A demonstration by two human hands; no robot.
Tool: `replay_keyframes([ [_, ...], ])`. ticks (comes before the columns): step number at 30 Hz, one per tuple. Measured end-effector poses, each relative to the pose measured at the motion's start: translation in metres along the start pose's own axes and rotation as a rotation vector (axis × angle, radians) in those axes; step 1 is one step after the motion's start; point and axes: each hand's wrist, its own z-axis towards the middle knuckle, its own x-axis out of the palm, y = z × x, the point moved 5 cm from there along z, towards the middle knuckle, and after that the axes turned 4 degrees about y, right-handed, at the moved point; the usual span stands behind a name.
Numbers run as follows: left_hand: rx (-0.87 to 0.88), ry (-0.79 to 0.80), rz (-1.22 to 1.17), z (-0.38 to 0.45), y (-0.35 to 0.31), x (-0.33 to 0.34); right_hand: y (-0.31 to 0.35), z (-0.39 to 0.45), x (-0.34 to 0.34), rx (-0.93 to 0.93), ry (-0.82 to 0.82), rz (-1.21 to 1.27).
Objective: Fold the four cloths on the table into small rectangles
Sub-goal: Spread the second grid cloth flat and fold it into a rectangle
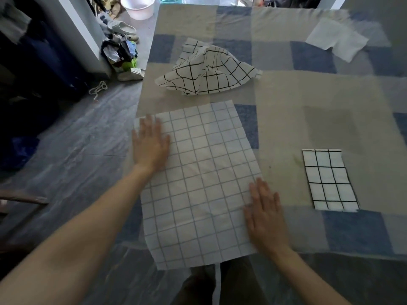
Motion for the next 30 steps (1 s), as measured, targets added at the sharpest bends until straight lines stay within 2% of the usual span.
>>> replay_keyframes([
  [1,0.128,-0.021,-0.023,-0.014,-0.016,0.003,0.019,-0.002,0.006,-0.077,0.019,0.014],
  [3,0.359,0.054,-0.078,-0.042,-0.040,0.020,0.049,-0.009,0.023,-0.212,0.097,-0.009],
  [5,0.476,0.157,-0.065,-0.061,-0.048,0.038,0.059,-0.014,0.038,-0.267,0.164,-0.083],
  [6,0.477,0.176,-0.043,-0.063,-0.044,0.043,0.057,-0.014,0.043,-0.272,0.184,-0.121],
  [10,0.188,0.114,0.001,-0.046,0.007,0.029,0.026,-0.020,0.033,-0.238,0.219,-0.138],
  [13,-0.134,0.151,-0.044,-0.030,0.072,0.008,-0.005,-0.029,0.020,-0.263,0.287,-0.084],
  [15,-0.248,0.159,-0.042,-0.035,0.103,-0.003,-0.016,-0.034,0.013,-0.282,0.347,-0.051],
  [16,-0.221,0.131,-0.012,-0.042,0.105,-0.009,-0.016,-0.035,0.009,-0.285,0.368,-0.063],
  [19,0.119,-0.005,-0.027,-0.088,0.060,-0.018,-0.007,-0.039,0.002,-0.304,0.390,-0.194],
  [21,0.400,0.034,-0.054,-0.136,0.014,-0.013,0.000,-0.041,0.002,-0.317,0.398,-0.287],
  [23,0.597,0.123,-0.088,-0.180,-0.025,0.000,0.003,-0.040,0.005,-0.315,0.387,-0.325],
  [26,0.587,0.332,-0.130,-0.226,-0.057,0.028,0.013,-0.038,0.001,-0.313,0.329,-0.323],
  [30,0.493,0.476,-0.051,-0.256,-0.085,0.047,0.027,-0.034,-0.016,-0.354,0.276,-0.300],
])
